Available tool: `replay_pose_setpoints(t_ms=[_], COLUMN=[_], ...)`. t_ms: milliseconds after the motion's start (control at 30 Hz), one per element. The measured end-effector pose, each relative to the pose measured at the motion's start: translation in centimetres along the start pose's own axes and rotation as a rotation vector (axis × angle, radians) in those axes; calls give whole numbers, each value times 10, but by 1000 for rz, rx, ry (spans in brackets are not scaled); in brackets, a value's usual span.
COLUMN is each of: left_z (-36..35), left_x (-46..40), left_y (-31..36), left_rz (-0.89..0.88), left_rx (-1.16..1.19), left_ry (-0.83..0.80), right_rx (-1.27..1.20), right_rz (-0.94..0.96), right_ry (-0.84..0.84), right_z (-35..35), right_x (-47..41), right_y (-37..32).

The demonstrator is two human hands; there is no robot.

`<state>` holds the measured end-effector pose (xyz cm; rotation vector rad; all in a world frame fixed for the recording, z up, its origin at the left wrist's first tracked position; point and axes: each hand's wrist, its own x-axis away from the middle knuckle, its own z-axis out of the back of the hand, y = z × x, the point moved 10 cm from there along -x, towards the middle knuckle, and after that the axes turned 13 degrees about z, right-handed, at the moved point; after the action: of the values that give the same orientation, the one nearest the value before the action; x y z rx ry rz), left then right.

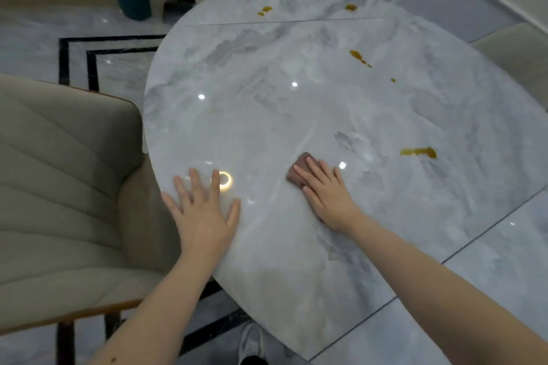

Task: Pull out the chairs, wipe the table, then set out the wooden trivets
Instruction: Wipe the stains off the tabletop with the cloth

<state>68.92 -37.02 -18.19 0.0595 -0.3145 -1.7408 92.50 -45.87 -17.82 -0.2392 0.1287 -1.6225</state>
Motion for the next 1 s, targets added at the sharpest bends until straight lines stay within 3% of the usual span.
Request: replay_pose_setpoints(t_ms=[133,200,300,433,600,700,767,833,933,1000], left_z=[-6,-6,-5,2,5,-4,-11,-21,-44,-54], left_x=[9,9,9,10,27,33,31,25,14,6], left_y=[0,2,6,18,104,160,195,228,278,307], left_rz=[10,12,1,11,-276,-462,-525,-541,-550,-566], left_rx=[-14,-28,-57,-16,111,53,38,-2,-109,-150], left_ry=[24,32,25,0,-27,-77,-114,-149,-206,-220], right_rx=[4,-2,-55,-206,-421,-660,-640,-481,-166,-101], right_rz=[-236,-189,26,100,-215,-464,-632,-753,-760,-706], right_ry=[67,93,73,160,476,728,843,716,279,206], right_z=[0,-5,-15,-13,15,35,47,47,26,21], right_x=[-2,-5,8,43,99,135,158,169,167,165], right_y=[3,-28,-71,-48,31,76,109,139,158,171])
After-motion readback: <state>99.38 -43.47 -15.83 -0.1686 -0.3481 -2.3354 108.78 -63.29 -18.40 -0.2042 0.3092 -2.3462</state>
